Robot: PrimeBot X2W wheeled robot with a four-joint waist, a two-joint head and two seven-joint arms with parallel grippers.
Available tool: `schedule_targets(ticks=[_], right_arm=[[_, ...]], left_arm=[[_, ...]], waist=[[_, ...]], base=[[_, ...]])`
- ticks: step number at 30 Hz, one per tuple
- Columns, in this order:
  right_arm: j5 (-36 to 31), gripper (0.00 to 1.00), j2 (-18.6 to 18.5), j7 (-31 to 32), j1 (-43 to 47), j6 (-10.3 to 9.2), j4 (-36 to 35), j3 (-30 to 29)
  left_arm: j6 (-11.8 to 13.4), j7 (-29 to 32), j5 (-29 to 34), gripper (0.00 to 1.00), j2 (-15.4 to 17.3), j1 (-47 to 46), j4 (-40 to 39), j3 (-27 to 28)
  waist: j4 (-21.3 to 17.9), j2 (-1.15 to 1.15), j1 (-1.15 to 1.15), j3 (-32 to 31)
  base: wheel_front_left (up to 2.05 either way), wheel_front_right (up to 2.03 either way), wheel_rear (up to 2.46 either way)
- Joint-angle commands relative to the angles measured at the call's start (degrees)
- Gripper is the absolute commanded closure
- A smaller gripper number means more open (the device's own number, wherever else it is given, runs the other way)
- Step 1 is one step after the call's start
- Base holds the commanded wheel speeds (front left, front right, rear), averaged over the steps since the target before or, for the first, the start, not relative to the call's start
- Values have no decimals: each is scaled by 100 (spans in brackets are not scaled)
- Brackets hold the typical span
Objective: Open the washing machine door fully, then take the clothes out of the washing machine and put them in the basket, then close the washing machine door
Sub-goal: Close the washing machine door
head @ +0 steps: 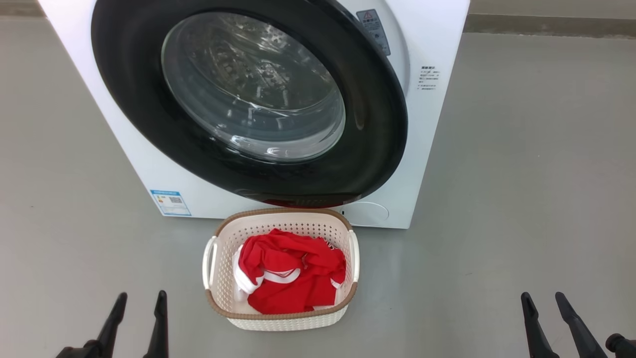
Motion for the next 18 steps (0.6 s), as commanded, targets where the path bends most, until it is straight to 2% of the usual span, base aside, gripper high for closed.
schedule_targets(ticks=[1,2,3,8,18], right_arm=[[-59,30,-98,-37,-161,28,-141,129],[-48,58,-98,-37,-181,28,-149,147],[-38,100,-100,-37,-207,28,-156,167],[-20,100,-109,-37,-522,28,-149,352],[5,100,-240,-37,-1972,28,-15,1047]], left_arm=[[-31,-29,72,0,40,-107,-159,193],[-31,-29,87,0,27,-111,-164,178],[-31,-29,98,0,6,-116,-169,180],[-31,-29,127,0,-127,-157,-220,182],[-31,-29,-15,0,-263,-410,-246,-17]], waist=[[26,0,0,10],[54,0,0,23],[83,0,0,43],[224,0,0,163],[653,0,0,583]], base=[[0,0,0],[0,0,0],[0,0,0],[0,0,0],[0,0,0]])
